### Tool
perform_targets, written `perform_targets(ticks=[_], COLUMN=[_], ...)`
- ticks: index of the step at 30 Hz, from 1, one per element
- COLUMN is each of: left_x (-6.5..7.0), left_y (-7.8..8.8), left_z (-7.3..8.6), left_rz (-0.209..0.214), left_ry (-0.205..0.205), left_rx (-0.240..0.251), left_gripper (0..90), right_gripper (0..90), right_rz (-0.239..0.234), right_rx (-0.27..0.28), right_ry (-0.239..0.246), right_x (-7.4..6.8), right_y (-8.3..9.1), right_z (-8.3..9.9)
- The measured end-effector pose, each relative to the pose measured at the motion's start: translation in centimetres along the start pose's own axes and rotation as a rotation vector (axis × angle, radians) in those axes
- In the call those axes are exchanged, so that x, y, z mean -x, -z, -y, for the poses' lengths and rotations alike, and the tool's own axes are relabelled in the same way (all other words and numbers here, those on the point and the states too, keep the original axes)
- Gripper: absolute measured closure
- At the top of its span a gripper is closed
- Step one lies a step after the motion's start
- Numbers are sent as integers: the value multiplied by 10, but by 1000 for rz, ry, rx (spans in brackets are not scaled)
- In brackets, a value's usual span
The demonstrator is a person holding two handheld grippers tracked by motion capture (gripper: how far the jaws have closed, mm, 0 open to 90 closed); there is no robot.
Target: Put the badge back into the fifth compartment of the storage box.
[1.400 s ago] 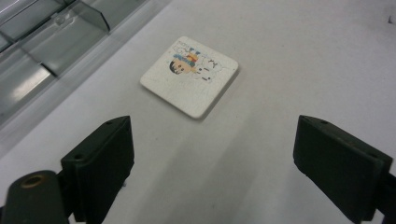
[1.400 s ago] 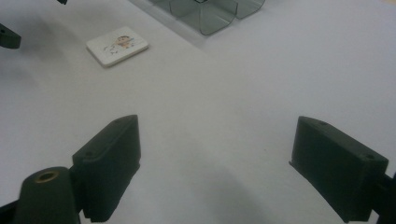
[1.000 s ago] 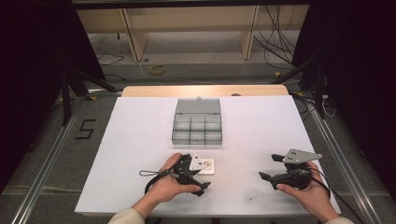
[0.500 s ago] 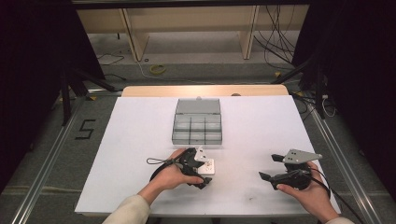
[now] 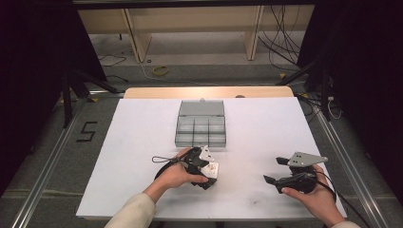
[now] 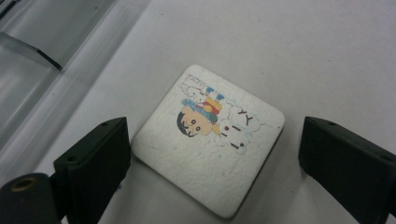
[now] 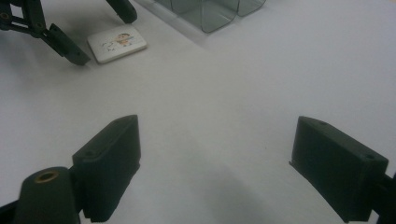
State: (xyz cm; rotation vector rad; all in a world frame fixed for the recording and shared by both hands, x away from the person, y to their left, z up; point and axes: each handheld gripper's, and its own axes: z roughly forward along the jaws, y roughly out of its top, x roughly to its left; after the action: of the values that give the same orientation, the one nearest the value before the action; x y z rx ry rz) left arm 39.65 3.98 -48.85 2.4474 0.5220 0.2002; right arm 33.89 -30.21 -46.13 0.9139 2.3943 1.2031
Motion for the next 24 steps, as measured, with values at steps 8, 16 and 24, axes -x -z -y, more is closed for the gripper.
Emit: perform_targets(ticks=[8, 16, 24], left_x=[-4, -5, -3], left_y=[-2, -3, 0], left_z=[0, 1, 1], left_rz=[31, 48, 45], left_ry=[-18, -29, -21], left_rx=[9, 23, 18], left_gripper=[78, 83, 128], right_gripper=[162, 162, 162], right_rz=[-3, -3, -3], right_rx=[-1, 1, 0], right_ry=[0, 0, -1], right_x=[0, 0, 0], right_y=[-1, 0, 0], right_z=[0, 0, 0])
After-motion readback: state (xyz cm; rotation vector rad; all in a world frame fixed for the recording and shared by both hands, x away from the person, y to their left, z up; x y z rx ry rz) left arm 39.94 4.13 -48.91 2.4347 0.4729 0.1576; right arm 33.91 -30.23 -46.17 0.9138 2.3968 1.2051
